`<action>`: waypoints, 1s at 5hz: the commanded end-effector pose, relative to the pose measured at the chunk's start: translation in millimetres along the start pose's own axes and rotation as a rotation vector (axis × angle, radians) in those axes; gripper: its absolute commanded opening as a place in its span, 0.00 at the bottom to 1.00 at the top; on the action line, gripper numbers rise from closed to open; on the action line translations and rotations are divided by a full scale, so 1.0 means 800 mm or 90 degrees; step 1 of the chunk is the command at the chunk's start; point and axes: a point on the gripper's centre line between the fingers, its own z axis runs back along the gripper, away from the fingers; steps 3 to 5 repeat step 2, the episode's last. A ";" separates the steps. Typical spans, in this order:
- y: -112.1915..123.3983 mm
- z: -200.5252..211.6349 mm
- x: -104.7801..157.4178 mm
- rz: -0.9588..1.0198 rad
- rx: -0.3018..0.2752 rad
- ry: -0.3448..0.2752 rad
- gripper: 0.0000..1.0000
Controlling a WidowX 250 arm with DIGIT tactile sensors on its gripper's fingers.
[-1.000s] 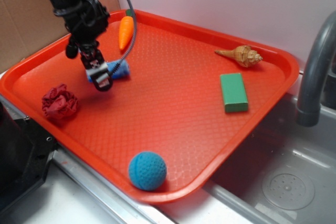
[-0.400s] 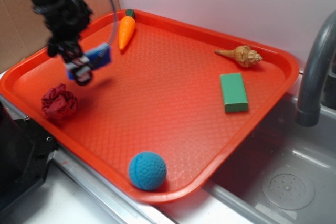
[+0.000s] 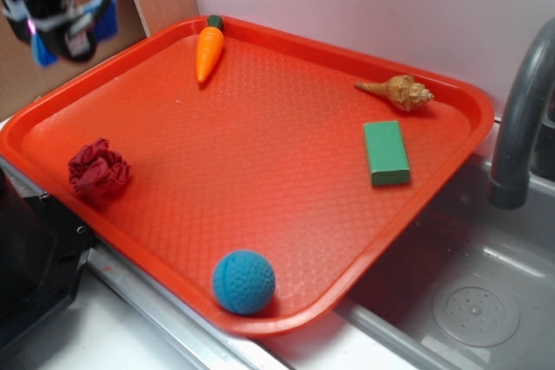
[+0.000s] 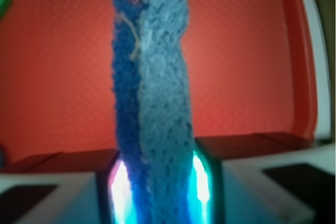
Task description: Grab the blue sponge.
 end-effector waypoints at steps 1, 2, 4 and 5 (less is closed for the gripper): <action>0.006 0.060 0.005 0.071 -0.018 -0.062 0.00; 0.013 0.064 0.011 0.068 -0.003 -0.077 0.00; 0.013 0.064 0.011 0.068 -0.003 -0.077 0.00; 0.013 0.064 0.011 0.068 -0.003 -0.077 0.00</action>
